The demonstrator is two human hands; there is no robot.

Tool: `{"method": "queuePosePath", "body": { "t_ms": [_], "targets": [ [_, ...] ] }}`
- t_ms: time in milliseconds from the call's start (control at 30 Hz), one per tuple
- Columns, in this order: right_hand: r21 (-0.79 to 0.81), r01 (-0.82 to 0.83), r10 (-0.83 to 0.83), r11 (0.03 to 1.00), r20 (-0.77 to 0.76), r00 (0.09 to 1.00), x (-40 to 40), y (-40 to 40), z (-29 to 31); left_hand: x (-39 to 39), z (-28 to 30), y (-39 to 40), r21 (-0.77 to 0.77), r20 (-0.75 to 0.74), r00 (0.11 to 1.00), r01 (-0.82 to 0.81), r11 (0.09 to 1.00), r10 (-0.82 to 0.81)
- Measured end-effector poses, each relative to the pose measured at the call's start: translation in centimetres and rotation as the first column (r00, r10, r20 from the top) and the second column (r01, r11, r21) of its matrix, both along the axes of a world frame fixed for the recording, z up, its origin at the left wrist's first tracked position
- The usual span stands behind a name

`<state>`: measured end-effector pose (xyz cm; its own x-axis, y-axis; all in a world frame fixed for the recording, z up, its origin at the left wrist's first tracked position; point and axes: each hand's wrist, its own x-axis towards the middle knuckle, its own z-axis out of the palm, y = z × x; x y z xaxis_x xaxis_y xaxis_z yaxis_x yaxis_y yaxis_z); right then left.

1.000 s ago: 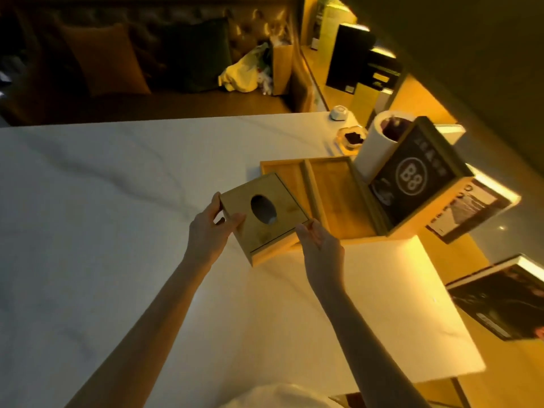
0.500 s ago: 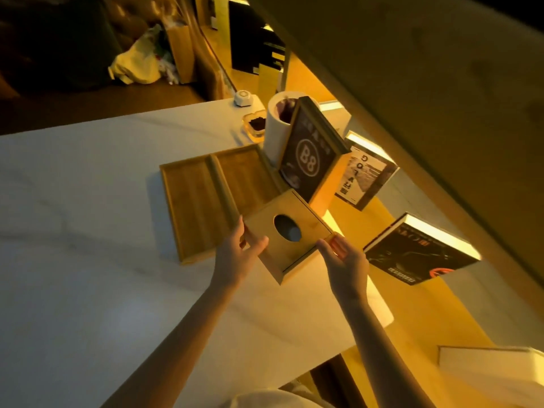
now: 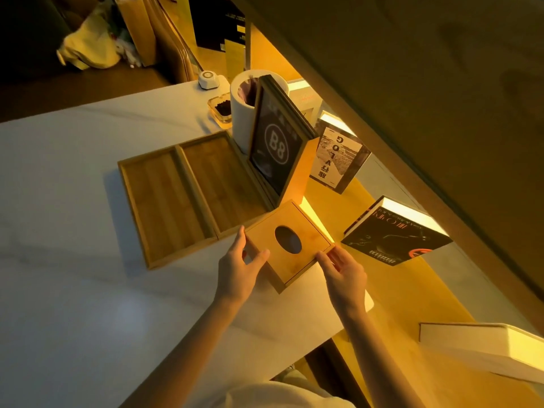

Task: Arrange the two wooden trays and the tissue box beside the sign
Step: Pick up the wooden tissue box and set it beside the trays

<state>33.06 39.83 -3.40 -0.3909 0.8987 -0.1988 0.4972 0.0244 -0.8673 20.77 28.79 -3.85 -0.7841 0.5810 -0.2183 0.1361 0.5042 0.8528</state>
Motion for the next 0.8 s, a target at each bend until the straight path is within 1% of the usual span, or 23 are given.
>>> {"method": "queuePosePath", "body": {
  "t_ms": [133, 400, 533, 667, 800],
  "targets": [
    [-0.027, -0.01, 0.01, 1.0, 0.02, 1.0, 0.3, 0.1, -0.5, 0.8, 0.0, -0.2, -0.025, -0.009, 1.0, -0.03, 0.999, 0.03],
    [-0.046, -0.03, 0.032, 0.999, 0.037, 0.999, 0.5, 0.4, -1.1, 2.3, -0.1, -0.8, -0.038, 0.031, 0.997, -0.069, 0.997, 0.07],
    [-0.053, -0.031, 0.033, 0.998, 0.046, 0.998, 0.6, 0.4, -1.4, 2.5, -0.3, -0.9, -0.034, 0.061, 0.996, -0.07, 0.997, 0.072],
    [-0.045, -0.034, 0.036, 0.998, 0.046, 0.998, 0.7, 0.2, -1.7, 2.6, -0.5, -0.9, -0.04, 0.048, 0.996, -0.074, 0.996, 0.076],
    [-0.049, -0.085, 0.089, 0.995, 0.084, 0.992, 0.9, 0.7, -1.6, 2.5, -1.0, -0.9, -0.037, 0.044, 0.998, -0.041, 0.998, 0.043]
  ]
}}
